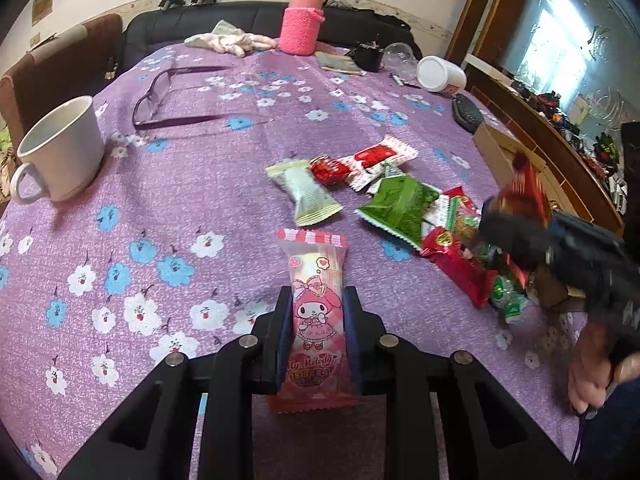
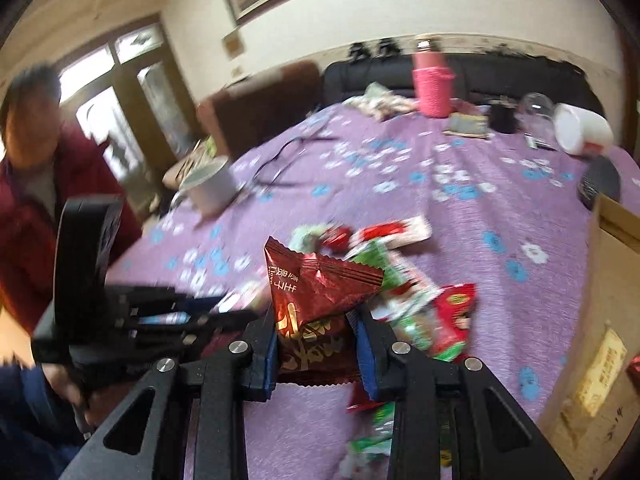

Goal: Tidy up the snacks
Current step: 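Lift the pink bar with the left gripper while the right lifts the red packet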

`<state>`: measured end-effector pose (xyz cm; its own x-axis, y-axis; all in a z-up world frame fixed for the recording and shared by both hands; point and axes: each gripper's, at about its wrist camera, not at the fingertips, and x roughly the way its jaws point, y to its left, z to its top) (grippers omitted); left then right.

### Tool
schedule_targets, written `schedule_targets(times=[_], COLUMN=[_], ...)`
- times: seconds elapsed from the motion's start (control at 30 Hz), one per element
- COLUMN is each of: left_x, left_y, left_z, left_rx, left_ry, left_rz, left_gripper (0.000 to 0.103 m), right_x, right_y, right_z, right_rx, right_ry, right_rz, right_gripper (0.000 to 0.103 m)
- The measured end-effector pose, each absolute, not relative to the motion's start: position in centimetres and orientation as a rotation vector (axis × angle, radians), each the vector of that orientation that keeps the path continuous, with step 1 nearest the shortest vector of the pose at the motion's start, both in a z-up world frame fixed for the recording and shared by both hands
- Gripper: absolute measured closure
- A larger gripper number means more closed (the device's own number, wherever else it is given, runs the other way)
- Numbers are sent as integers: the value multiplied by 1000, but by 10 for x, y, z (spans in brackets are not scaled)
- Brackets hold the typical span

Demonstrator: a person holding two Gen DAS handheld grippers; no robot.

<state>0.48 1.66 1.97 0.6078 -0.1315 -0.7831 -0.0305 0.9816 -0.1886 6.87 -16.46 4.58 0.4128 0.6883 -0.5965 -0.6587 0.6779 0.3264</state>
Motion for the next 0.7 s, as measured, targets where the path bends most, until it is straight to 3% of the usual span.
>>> schedule_targets(times=[0.33,0.7], left_x=[2,5], left_y=[9,5], left_z=[26,22], left_rx=[-160,-141], left_ry=[868,879], left_rz=[-67,-56], left_gripper=[80,80], right_x=[106,124], right_y=[-240,-306], right_z=[60,63], right_rx=[314,387], right_ry=[759,775], right_rz=[635,386], right_gripper=[68,68])
